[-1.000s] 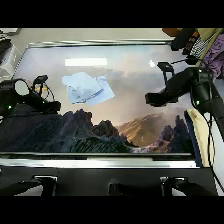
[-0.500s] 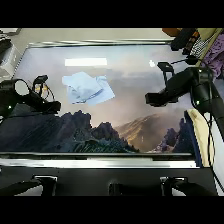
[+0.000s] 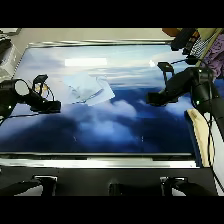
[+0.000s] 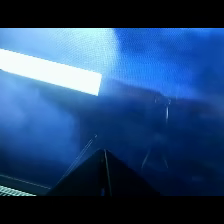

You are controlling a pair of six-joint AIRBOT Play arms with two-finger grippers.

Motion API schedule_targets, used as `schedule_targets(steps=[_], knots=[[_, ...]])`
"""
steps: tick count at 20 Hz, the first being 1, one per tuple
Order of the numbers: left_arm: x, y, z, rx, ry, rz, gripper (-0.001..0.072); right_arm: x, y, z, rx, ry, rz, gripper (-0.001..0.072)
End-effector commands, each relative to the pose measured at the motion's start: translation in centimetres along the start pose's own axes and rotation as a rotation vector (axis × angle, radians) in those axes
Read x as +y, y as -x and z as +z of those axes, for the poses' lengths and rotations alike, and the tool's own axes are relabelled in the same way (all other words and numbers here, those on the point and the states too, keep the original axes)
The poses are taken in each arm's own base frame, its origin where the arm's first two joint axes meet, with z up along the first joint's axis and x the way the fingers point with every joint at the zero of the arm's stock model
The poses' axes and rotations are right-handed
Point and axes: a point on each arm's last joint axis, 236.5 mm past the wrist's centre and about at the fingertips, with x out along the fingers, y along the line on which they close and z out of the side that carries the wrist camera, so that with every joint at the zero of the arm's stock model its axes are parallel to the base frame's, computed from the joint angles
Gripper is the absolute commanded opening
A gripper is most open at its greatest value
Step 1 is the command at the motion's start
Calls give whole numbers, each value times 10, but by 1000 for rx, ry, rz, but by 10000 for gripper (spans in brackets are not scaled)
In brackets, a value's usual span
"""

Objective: Fold the clothes and pants, and hang the long-sleeved shirts on hangers.

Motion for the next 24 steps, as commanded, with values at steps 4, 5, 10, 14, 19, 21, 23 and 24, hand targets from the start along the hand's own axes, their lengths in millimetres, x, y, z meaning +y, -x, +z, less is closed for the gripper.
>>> schedule_targets(steps=[4,5,10,14,19,21,23,24], knots=[[-23,25,95,-373,126,-107,720,1,1,5,-22,0,3,35],[-32,35,124,-473,157,-141,720,2,0,7,-28,0,5,36],[-53,-46,193,-442,174,-155,720,1,0,8,-36,-1,4,43],[-52,-138,188,-233,173,-119,720,1,1,13,-55,-2,5,97],[-81,-91,155,-31,56,-158,16,2,1,18,-77,-46,7,97],[-118,-43,127,14,-28,-218,16,2,1,6,-26,-53,5,95],[-157,-3,80,99,-125,-254,17,2,4,-13,48,-52,2,95],[-183,14,54,142,-183,-292,17,2,7,-21,79,-50,0,95]])
